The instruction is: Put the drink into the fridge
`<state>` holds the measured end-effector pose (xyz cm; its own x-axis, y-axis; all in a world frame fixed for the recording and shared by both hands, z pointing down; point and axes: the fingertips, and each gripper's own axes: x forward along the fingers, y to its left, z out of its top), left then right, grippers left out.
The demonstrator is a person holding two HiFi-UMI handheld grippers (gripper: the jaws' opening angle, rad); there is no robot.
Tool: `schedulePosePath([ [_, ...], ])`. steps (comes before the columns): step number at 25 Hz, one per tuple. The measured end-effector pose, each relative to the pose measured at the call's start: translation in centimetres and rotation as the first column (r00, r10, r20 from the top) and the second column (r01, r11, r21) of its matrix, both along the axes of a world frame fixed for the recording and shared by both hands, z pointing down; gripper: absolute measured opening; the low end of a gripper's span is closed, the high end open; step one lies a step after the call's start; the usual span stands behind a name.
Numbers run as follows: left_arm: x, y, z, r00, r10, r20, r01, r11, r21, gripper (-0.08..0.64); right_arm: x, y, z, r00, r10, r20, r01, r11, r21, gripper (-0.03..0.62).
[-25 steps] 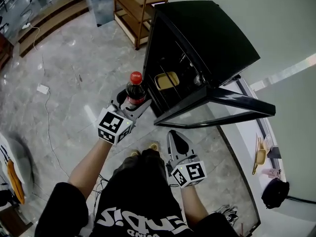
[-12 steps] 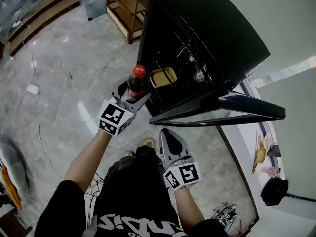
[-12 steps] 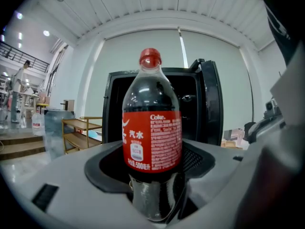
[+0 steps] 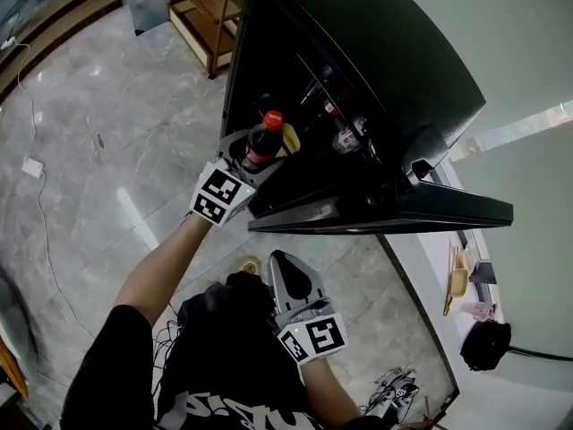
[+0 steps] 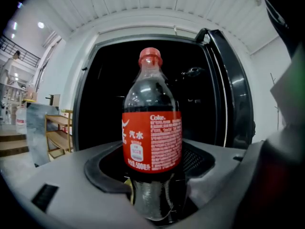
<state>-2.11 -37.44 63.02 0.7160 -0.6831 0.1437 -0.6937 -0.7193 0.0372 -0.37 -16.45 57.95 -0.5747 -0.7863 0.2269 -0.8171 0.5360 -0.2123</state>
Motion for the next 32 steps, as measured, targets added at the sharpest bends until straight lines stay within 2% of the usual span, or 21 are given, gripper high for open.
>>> schedulePosePath([
  [9, 5.9, -5.1, 4.3, 0.999, 0.052, 0.011, -0.052, 0.999, 0.011, 0.313, 1.4, -0.4, 2.0, 1.0, 0.026, -0.007, -0.026, 0.999, -0.025, 0.025],
  [19, 10.6, -10.4, 6.7, 0.996, 0.078, 0.037, -0.08, 0.996, 0.043, 0.313, 2.1, -1.5, 4.0, 0.999, 0.037, -0.006, -0.038, 0.998, -0.042, 0.025],
  [25, 12.1, -11.4, 6.9, 0.994, 0.096, 0.059, -0.099, 0.993, 0.063, 0.313, 2.2, -1.7, 5.0, 0.999, 0.032, -0.007, -0.032, 0.998, -0.053, 0.025],
  [32, 12.2, -11.5, 7.0, 0.994, 0.098, 0.046, -0.101, 0.993, 0.059, 0.313, 2.9, -2.1, 5.3, 0.999, 0.034, -0.01, -0.035, 0.998, -0.059, 0.025],
])
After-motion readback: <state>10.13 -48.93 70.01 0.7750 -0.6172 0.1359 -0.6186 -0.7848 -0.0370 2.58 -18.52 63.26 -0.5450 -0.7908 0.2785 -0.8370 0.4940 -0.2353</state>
